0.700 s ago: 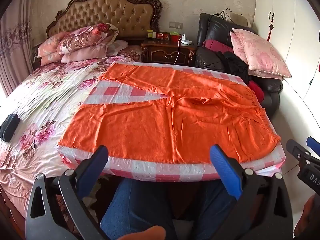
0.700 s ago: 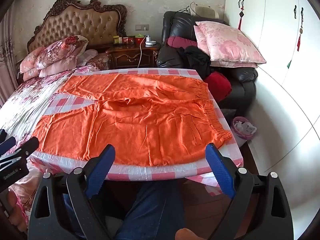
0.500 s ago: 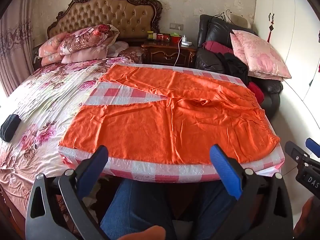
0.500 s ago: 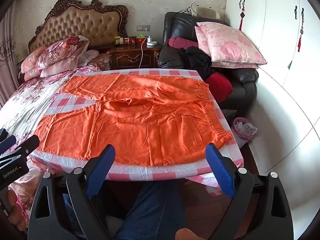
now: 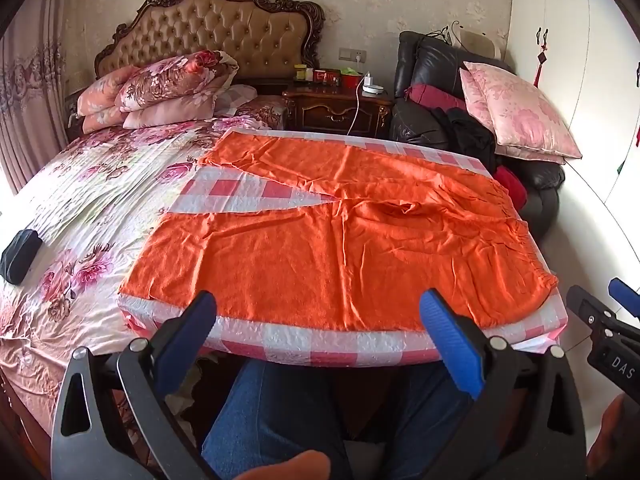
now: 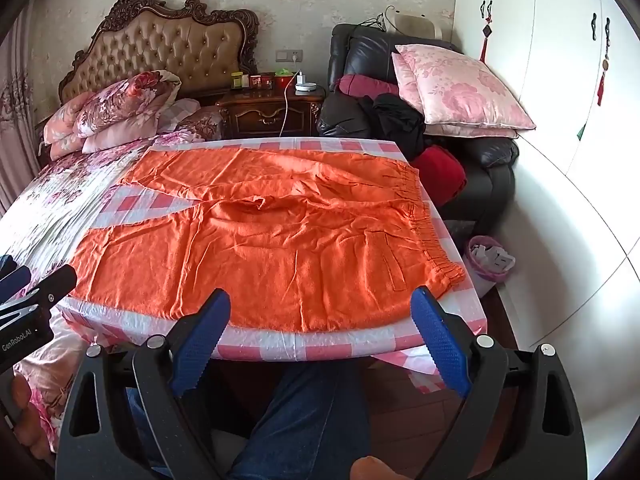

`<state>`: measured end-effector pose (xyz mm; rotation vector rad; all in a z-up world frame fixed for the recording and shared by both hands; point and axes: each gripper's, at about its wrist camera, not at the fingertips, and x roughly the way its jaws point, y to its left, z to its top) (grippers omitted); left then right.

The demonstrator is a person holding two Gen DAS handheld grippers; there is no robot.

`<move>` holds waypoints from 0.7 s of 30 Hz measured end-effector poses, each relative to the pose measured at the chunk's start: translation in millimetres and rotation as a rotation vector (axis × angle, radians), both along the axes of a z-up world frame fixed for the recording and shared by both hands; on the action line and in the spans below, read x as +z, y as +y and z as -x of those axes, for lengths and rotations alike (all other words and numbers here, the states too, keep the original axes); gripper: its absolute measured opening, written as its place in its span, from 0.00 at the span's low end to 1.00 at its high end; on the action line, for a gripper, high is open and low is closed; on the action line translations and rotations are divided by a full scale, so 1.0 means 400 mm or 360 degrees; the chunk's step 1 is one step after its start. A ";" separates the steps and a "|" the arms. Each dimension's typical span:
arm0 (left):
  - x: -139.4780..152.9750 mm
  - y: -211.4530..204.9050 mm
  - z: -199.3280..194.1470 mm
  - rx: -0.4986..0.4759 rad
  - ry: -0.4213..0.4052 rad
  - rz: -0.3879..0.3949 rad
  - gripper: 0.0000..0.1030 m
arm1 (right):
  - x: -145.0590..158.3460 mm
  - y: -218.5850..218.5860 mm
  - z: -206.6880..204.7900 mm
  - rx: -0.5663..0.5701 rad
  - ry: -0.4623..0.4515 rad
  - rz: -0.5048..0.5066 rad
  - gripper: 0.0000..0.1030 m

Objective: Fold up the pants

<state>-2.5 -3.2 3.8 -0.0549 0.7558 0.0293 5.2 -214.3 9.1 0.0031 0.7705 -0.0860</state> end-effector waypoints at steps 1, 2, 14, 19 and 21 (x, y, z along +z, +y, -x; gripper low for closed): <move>0.001 -0.001 0.001 -0.0001 0.0000 0.0001 0.99 | 0.000 0.000 0.001 0.0002 -0.0001 -0.0001 0.86; 0.001 -0.001 0.001 -0.0003 -0.0001 0.0001 0.99 | 0.000 -0.001 0.003 0.0003 -0.0002 -0.0001 0.86; 0.004 -0.002 0.002 -0.0012 0.0001 0.0007 0.99 | 0.006 -0.002 -0.001 0.0000 -0.0004 0.0001 0.86; 0.005 -0.003 0.001 -0.0011 0.0003 0.0008 0.99 | 0.011 -0.011 -0.005 -0.0010 0.0000 0.0001 0.86; 0.005 -0.003 0.001 -0.0012 0.0004 0.0010 0.99 | 0.015 -0.016 -0.004 -0.0017 0.0001 0.0003 0.86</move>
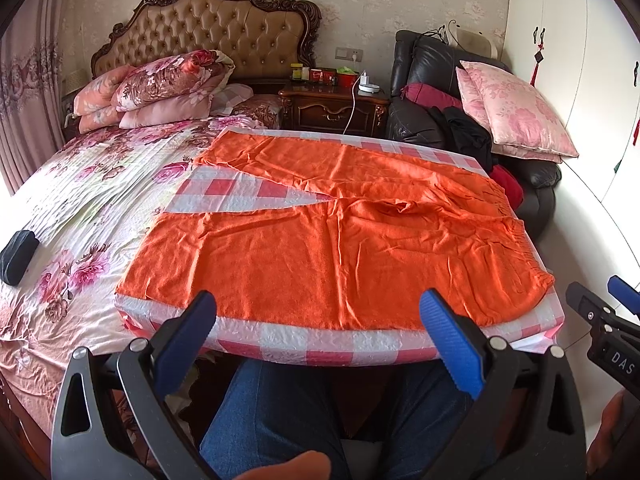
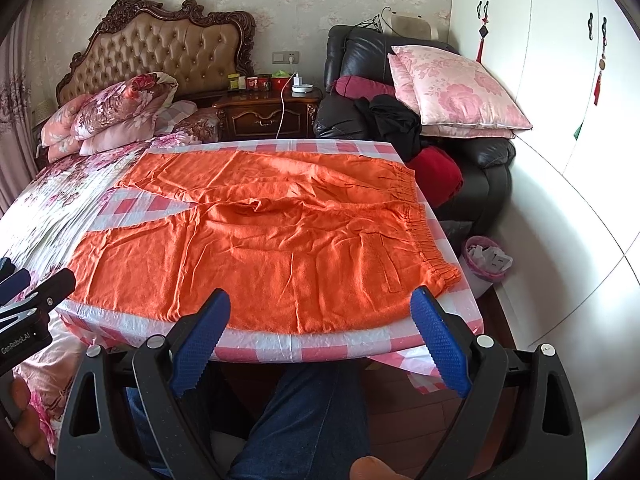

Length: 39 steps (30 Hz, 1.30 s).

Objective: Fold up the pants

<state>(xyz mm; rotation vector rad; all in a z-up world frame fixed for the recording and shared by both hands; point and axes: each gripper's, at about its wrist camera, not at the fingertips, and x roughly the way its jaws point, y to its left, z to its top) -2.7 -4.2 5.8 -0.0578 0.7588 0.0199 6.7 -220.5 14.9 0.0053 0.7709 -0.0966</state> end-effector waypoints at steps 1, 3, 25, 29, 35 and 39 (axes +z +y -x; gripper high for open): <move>-0.001 -0.002 0.000 -0.0003 0.0003 0.0002 0.99 | 0.002 -0.002 -0.001 -0.0002 0.0000 0.0002 0.86; -0.002 -0.007 0.002 -0.0009 0.0005 0.0005 0.99 | 0.003 -0.002 0.000 -0.0003 0.0000 0.0004 0.86; -0.019 0.000 -0.001 -0.0009 0.0038 0.0021 0.98 | -0.005 0.004 0.002 -0.0018 -0.0002 0.0018 0.86; -0.019 0.005 -0.004 -0.0012 0.0037 0.0040 0.98 | -0.007 0.005 0.001 -0.0017 -0.0002 0.0017 0.86; -0.020 0.004 -0.003 -0.0024 0.0038 0.0038 0.98 | -0.009 0.005 0.001 -0.0017 -0.0001 0.0019 0.86; -0.020 0.003 -0.003 -0.0024 0.0037 0.0038 0.98 | -0.009 0.005 0.001 -0.0017 -0.0001 0.0018 0.86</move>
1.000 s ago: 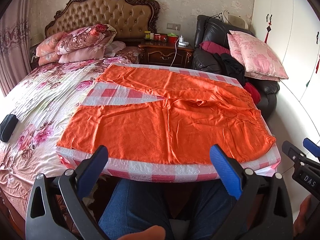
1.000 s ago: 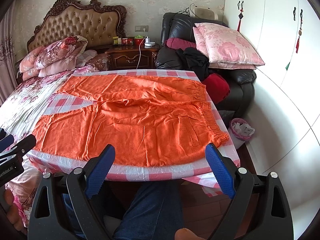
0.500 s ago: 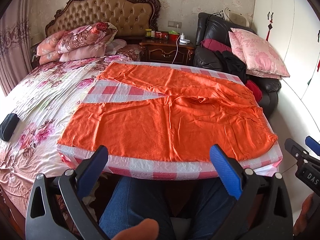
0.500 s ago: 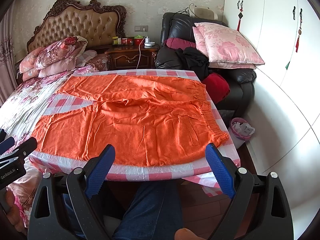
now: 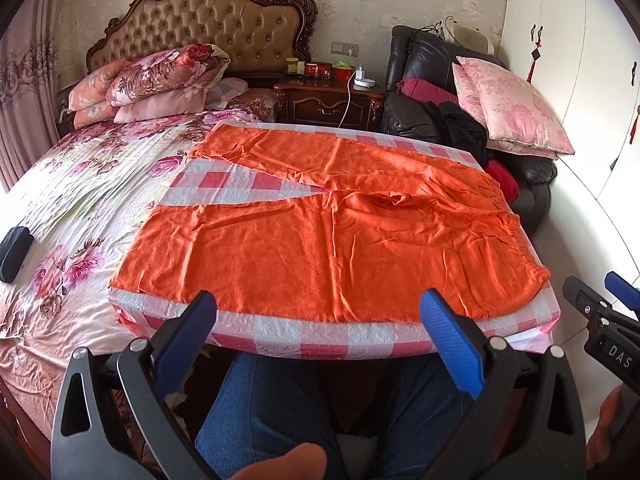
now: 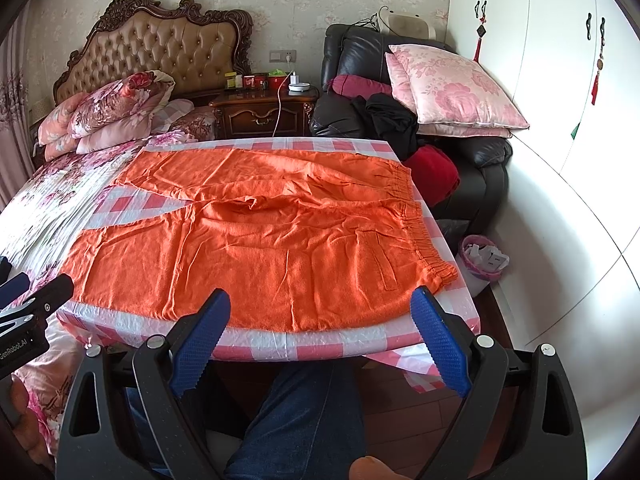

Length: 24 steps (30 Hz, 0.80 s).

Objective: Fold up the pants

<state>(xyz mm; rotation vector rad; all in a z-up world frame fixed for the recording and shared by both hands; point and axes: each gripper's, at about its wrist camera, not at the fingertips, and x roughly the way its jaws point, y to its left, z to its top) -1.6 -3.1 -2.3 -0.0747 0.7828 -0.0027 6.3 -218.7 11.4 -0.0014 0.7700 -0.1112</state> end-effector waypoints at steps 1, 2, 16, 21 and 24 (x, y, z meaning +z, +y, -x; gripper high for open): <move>0.000 0.000 0.000 0.0001 0.0000 0.0000 0.98 | 0.000 0.000 0.000 -0.0001 0.0000 -0.0001 0.86; 0.000 0.000 0.000 0.0001 0.0000 0.0001 0.98 | -0.001 0.000 0.000 -0.0002 0.0000 -0.0001 0.86; -0.005 -0.002 0.001 -0.0003 0.0003 0.0000 0.99 | -0.016 -0.002 0.002 -0.0004 0.0007 0.0001 0.86; -0.024 0.005 -0.008 -0.0005 0.0023 0.0012 0.99 | -0.051 -0.021 -0.016 0.0004 0.0060 -0.0050 0.86; -0.044 0.015 -0.024 0.0002 0.0042 0.0007 0.99 | -0.086 -0.047 -0.051 -0.0020 0.0116 -0.0048 0.86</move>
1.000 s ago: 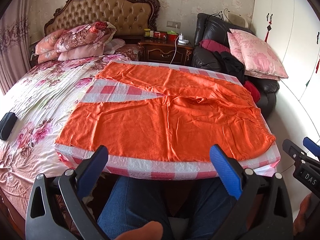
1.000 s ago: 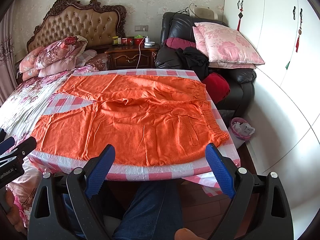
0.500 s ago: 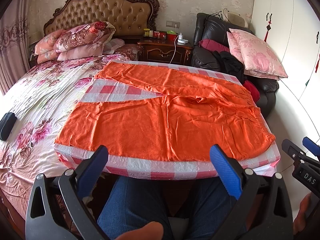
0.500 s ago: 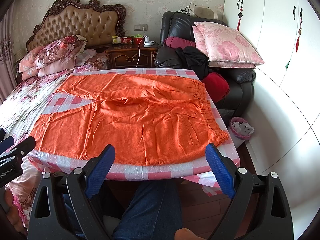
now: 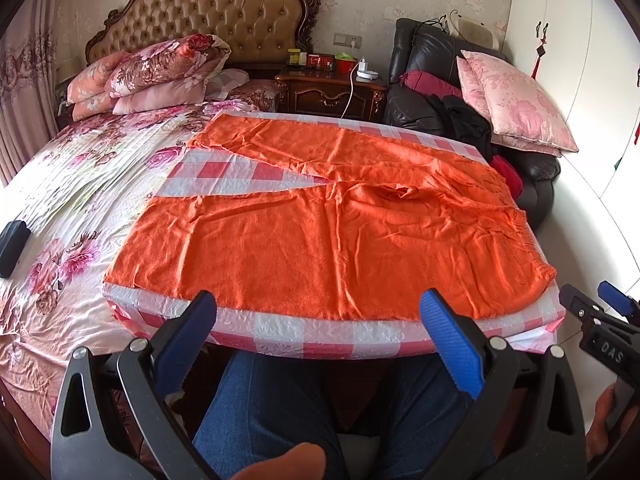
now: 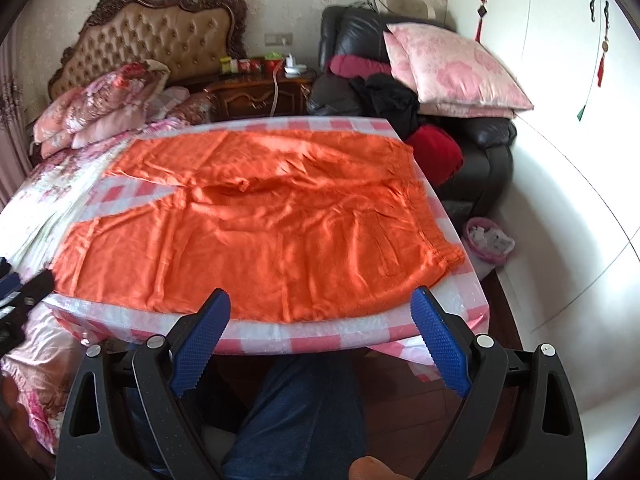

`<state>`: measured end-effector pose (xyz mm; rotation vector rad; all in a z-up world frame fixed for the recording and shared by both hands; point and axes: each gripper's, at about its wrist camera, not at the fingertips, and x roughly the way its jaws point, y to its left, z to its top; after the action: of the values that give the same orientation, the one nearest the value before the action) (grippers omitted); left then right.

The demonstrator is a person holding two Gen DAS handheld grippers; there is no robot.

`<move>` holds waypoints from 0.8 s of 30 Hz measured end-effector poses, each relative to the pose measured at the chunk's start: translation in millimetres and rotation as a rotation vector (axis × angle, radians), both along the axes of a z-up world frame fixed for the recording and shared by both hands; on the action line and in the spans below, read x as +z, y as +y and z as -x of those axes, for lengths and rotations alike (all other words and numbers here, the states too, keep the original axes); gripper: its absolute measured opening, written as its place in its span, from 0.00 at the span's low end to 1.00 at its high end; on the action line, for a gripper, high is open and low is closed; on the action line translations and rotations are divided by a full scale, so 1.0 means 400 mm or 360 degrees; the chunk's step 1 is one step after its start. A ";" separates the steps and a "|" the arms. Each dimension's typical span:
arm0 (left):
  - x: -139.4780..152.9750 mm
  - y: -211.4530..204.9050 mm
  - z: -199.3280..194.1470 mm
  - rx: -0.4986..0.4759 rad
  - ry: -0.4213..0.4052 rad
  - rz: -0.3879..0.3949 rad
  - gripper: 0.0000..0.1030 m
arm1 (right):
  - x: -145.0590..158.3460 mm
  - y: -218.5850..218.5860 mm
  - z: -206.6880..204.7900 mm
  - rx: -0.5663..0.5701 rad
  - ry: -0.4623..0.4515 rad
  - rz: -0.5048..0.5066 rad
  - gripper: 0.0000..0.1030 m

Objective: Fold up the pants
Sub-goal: 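Reach the right tool to the orange pants' waistband and close on it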

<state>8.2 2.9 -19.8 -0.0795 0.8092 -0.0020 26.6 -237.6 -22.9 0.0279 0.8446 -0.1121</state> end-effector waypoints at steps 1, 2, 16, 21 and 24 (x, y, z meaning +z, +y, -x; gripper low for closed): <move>-0.010 0.004 -0.010 0.0005 0.0011 -0.0004 0.99 | -0.012 -0.016 -0.016 0.0005 0.0023 -0.0026 0.86; -0.019 0.007 -0.021 0.0007 0.0023 -0.0007 0.99 | -0.029 -0.042 -0.041 0.0002 0.0057 -0.0052 0.86; -0.153 0.066 -0.203 0.0005 0.0213 0.0049 0.98 | -0.172 -0.470 -0.745 -0.0064 0.0446 -0.0046 0.86; -0.163 0.113 -0.216 0.0070 0.0252 0.0022 0.98 | -0.213 -0.455 -0.939 0.0153 0.0572 -0.0022 0.86; -0.174 0.167 -0.222 0.0152 0.0300 0.0010 0.98 | -0.231 -0.442 -1.036 0.0251 0.0604 0.0070 0.86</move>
<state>96.8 69.7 -89.6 -0.1259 0.9932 0.0944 441.1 -414.4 -115.4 -0.1044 1.2196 0.0141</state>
